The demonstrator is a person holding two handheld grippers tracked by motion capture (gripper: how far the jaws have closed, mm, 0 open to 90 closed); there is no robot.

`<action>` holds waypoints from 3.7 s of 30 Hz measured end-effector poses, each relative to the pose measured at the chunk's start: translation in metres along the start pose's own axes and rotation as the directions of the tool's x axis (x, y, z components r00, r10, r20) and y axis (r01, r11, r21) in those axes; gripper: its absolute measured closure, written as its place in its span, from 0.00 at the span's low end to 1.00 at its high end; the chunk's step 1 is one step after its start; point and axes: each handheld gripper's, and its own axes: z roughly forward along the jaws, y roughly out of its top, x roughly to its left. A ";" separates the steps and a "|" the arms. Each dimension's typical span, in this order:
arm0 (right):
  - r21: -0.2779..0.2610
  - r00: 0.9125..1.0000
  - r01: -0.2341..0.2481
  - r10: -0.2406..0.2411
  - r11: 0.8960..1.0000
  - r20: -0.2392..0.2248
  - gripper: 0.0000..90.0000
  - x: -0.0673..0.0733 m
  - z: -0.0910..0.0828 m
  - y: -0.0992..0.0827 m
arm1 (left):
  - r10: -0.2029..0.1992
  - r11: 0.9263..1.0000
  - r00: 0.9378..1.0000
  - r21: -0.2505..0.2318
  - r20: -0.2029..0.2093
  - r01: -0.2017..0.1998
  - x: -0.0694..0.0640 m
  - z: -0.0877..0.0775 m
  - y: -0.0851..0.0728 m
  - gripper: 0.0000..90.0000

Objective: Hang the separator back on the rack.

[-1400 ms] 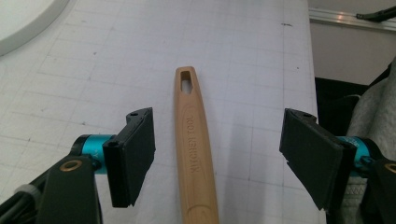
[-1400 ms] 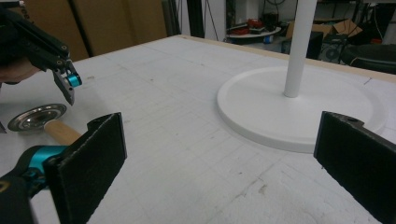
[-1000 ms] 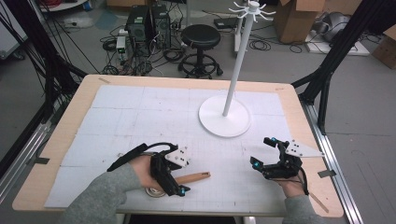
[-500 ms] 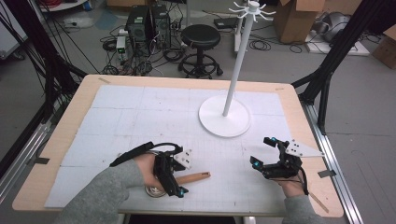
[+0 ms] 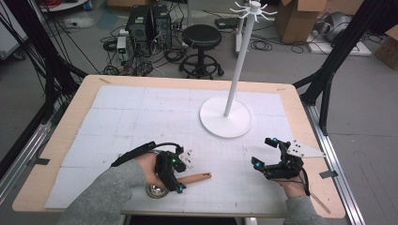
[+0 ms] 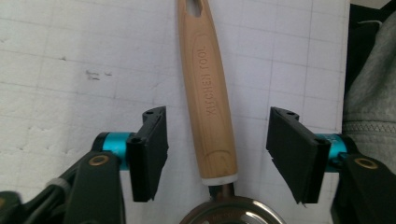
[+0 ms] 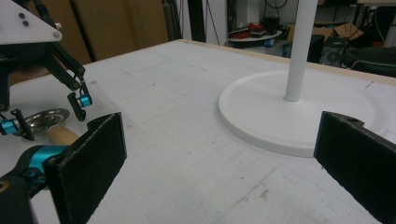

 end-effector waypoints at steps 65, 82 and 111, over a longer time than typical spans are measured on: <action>0.008 1.000 0.001 -0.001 1.000 -0.001 0.02 0.000 0.001 -0.001 | -0.129 0.976 0.991 0.176 -0.021 0.130 0.000 0.008 -0.006 0.73; 0.009 1.000 0.000 0.000 1.000 0.002 0.02 0.000 0.002 -0.001 | -0.121 0.974 0.993 0.190 -0.013 0.121 0.001 0.008 -0.004 0.76; 0.011 1.000 -0.002 0.002 1.000 0.005 0.02 -0.001 0.002 -0.001 | -0.128 0.986 0.989 0.098 -0.075 0.135 -0.002 -0.011 -0.011 0.77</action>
